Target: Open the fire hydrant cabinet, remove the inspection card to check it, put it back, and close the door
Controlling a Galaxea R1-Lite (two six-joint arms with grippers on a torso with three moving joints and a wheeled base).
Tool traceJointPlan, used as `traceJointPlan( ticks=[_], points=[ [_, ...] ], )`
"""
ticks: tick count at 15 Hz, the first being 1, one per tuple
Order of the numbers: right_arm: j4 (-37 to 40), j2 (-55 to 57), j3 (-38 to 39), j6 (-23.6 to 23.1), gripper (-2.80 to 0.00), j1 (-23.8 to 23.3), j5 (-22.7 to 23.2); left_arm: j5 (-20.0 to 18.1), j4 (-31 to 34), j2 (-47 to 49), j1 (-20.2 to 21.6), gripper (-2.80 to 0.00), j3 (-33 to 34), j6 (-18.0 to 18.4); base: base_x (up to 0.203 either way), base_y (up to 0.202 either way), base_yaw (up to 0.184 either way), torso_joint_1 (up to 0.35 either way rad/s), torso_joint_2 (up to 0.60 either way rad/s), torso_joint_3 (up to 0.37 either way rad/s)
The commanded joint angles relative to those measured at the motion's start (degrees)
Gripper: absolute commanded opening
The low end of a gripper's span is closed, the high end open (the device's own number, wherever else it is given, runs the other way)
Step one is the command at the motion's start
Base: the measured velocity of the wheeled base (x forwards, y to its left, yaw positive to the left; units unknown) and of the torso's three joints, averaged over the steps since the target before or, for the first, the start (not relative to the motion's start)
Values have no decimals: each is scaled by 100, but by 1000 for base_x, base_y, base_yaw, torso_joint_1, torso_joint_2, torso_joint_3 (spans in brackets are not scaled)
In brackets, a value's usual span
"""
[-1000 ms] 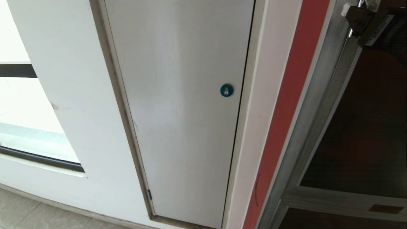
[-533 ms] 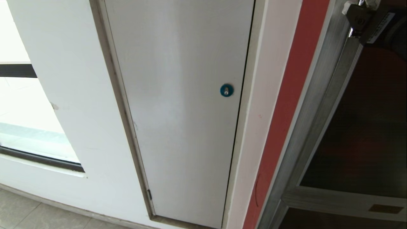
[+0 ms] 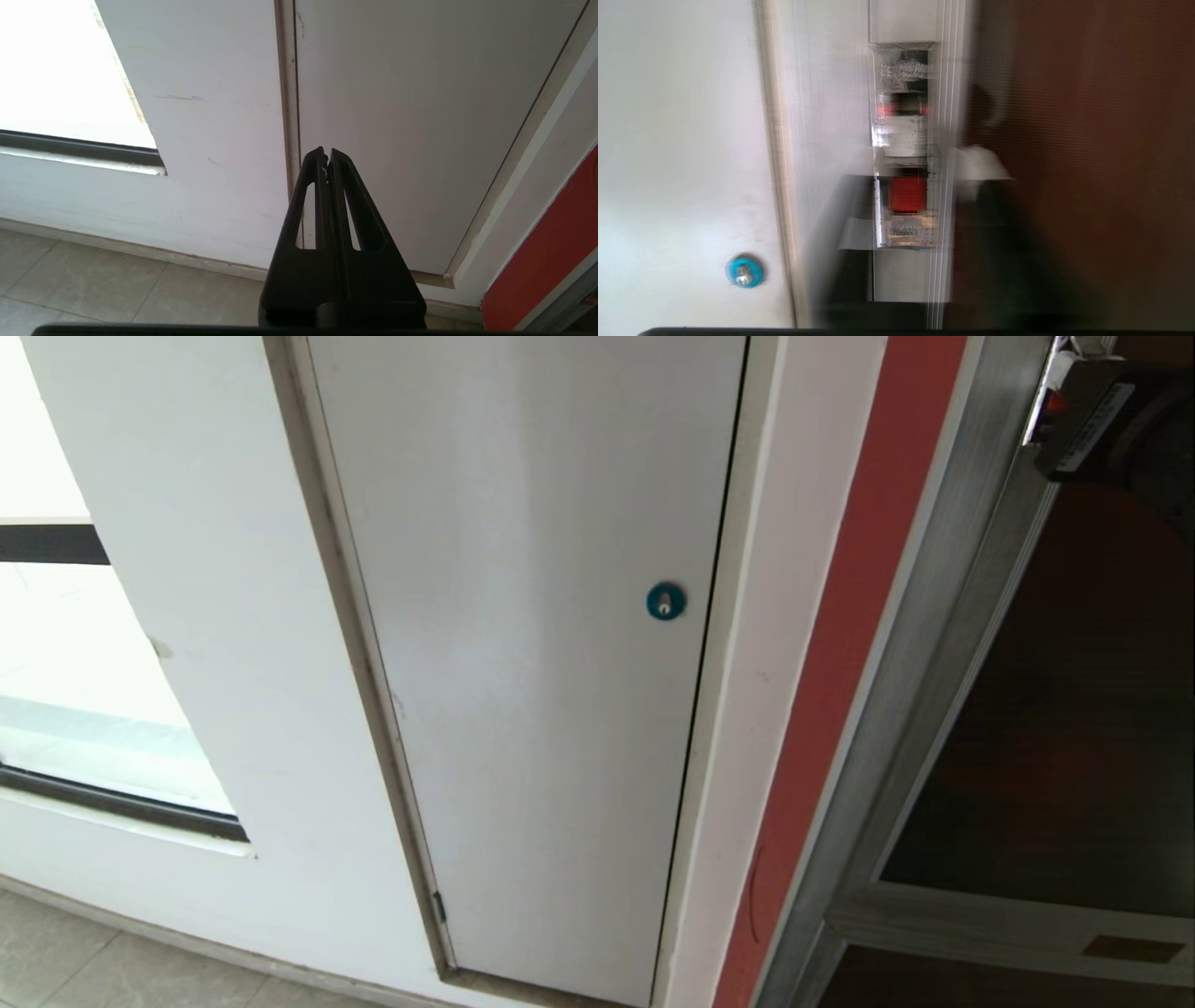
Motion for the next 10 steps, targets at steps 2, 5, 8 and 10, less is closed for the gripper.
traceJointPlan(
  ticks=[2,5,8,10],
  points=[
    [-39,15,-35,-8,-280,-7,-42,0,-2,7,0,-280,35,0,0,0,0,0,0,0],
    [-39,15,-41,-8,-280,-7,-42,0,-2,7,0,-280,35,0,0,0,0,0,0,0],
    [-39,-48,-21,-8,-280,-7,-68,0,-2,7,0,-280,35,0,0,0,0,0,0,0],
    [-31,-107,-21,-15,-280,-7,-68,0,-2,7,0,-280,35,0,0,0,0,0,0,0]
  ],
)
